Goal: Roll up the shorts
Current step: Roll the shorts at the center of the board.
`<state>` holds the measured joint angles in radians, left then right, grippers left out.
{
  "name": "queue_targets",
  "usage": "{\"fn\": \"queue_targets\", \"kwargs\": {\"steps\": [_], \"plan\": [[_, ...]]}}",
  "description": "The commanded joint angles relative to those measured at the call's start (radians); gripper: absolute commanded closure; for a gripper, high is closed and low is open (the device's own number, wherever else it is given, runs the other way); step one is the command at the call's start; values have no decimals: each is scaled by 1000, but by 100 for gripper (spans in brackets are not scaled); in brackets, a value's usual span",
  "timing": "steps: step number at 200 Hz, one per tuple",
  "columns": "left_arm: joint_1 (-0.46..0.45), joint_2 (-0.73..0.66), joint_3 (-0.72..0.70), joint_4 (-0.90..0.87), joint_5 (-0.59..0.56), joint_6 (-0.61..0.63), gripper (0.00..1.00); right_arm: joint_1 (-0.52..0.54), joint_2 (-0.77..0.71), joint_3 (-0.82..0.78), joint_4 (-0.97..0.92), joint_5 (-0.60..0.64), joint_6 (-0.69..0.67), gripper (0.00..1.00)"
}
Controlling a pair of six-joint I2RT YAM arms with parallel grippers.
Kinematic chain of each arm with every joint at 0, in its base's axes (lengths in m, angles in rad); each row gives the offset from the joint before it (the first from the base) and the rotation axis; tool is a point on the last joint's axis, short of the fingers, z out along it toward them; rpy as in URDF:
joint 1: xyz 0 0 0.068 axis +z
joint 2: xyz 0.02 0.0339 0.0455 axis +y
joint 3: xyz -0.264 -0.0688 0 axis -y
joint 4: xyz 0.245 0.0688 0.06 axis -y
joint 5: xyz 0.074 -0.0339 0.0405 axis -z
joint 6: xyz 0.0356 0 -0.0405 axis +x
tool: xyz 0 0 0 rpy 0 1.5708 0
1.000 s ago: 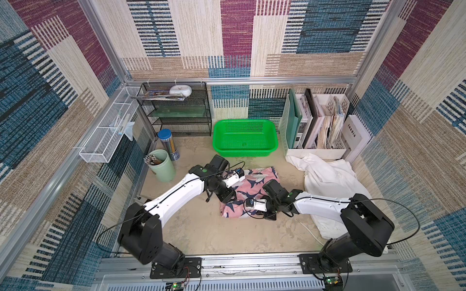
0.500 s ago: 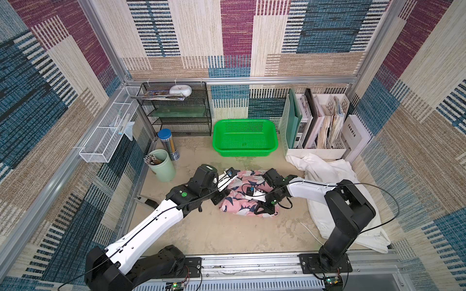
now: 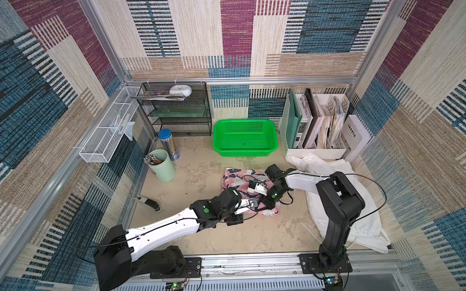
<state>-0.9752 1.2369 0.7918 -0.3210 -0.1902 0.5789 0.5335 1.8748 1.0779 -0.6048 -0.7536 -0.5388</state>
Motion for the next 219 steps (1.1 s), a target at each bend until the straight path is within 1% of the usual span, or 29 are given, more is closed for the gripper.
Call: {"fn": "queue_targets", "kwargs": {"steps": [1, 20, 23, 29, 72, 96, 112, 129, 151, 192, 209, 219], "plan": [[-28, 47, -4, 92, -70, 51, 6, -5, 12, 16, -32, -13, 7, 100], [-35, 93, -15, 144, -81, 72, 4, -7, 17, 14, -32, -20, 2, 100], [-34, 99, -16, 152, -82, 75, 1, -6, 18, 14, -32, -21, 2, 100], [-37, 118, -17, 165, -85, 82, 1, -6, 17, 13, -32, -22, 2, 100], [-38, 220, -19, 223, -106, 105, 1, -10, 13, 16, -30, -37, -4, 100], [-35, 276, -5, 244, -105, 137, 1, -9, 31, 28, -41, -44, -6, 100], [-24, 324, 8, 255, -116, 154, 1, -10, 45, 33, -45, -46, -5, 100], [-2, 356, 19, 263, -100, 151, 1, -9, 49, 33, -43, -45, -6, 100], [24, 377, 26, 254, -79, 139, 6, -9, 42, 29, -41, -41, -5, 100], [57, 397, 49, 208, -31, 112, 21, -11, 37, 28, -37, -38, -4, 100], [57, 423, 66, 185, -22, 101, 33, -12, 33, 24, -24, -22, 6, 100], [57, 434, 69, 182, -12, 95, 44, -10, 29, 21, -8, 0, 24, 100]]}}
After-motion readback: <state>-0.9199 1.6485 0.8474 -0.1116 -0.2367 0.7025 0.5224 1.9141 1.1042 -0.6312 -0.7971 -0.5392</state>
